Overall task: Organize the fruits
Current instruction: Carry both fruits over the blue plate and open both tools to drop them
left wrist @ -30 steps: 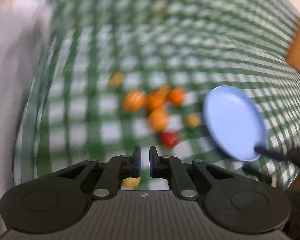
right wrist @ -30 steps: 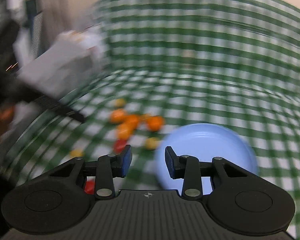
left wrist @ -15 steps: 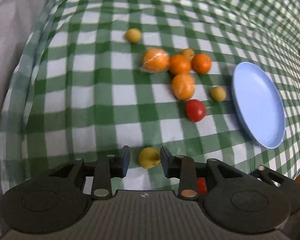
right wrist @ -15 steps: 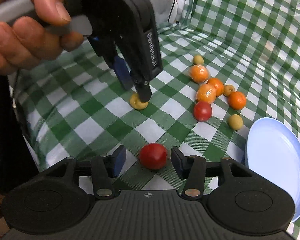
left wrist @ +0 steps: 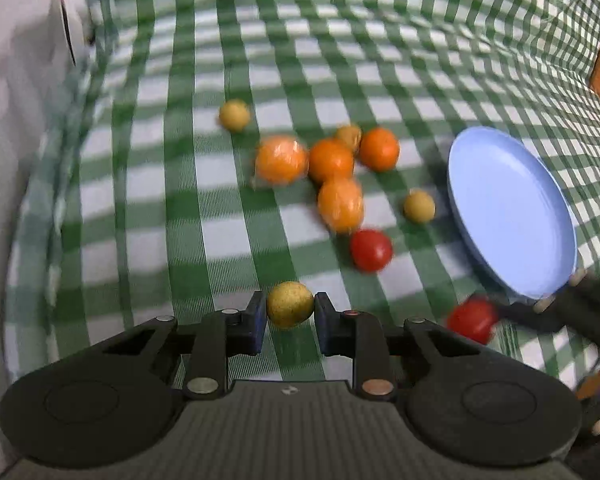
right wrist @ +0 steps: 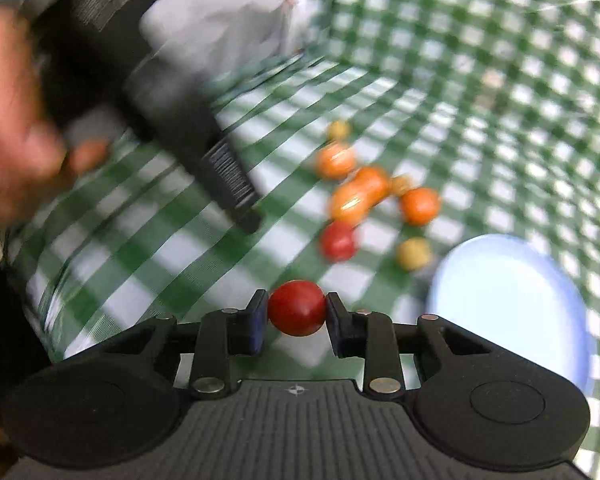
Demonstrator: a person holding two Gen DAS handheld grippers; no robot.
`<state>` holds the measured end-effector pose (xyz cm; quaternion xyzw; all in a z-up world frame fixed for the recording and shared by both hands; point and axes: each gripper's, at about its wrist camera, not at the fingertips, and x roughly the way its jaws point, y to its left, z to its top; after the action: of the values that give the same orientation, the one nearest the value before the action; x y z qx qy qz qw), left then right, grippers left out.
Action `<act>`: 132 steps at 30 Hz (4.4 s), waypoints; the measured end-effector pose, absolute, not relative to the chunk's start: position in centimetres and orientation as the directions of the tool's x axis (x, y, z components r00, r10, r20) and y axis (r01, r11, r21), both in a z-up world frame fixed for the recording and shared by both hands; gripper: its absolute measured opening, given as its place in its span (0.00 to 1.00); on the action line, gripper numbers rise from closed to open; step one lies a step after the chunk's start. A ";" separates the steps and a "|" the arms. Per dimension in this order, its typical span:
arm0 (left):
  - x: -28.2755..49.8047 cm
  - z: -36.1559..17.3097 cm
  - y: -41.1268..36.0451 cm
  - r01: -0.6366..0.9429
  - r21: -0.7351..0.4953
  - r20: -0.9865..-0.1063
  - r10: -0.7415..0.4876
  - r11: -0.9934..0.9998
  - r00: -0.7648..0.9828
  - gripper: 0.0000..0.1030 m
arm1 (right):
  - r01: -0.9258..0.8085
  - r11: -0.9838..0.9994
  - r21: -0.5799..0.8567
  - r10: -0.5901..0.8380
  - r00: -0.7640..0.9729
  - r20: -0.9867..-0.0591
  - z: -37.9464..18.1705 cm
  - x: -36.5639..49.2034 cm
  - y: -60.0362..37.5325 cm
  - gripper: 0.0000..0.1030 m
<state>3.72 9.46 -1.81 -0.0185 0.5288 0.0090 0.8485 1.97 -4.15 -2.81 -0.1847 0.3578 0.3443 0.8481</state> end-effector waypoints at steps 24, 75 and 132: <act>7.5 1.4 -0.8 0.048 -0.019 -0.760 -0.045 0.999 0.648 0.27 | -0.248 0.968 0.036 0.197 0.664 -0.722 0.3 13.3 -16.5 0.31; 9.1 -0.6 -5.5 0.194 -0.085 -0.805 -0.183 0.977 0.565 0.27 | -0.180 0.983 0.036 0.141 0.618 -0.774 -2.3 16.1 -17.2 0.31; 9.0 -0.2 -5.5 0.210 -0.098 -0.798 -0.203 0.973 0.568 0.29 | -0.152 0.988 0.014 0.107 0.625 -0.773 -2.6 16.1 -17.0 0.47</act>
<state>9.00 -5.48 -0.21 0.0038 0.4501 -0.1167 0.8853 16.13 -17.01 -2.58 -0.0263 0.4269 0.0717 0.9010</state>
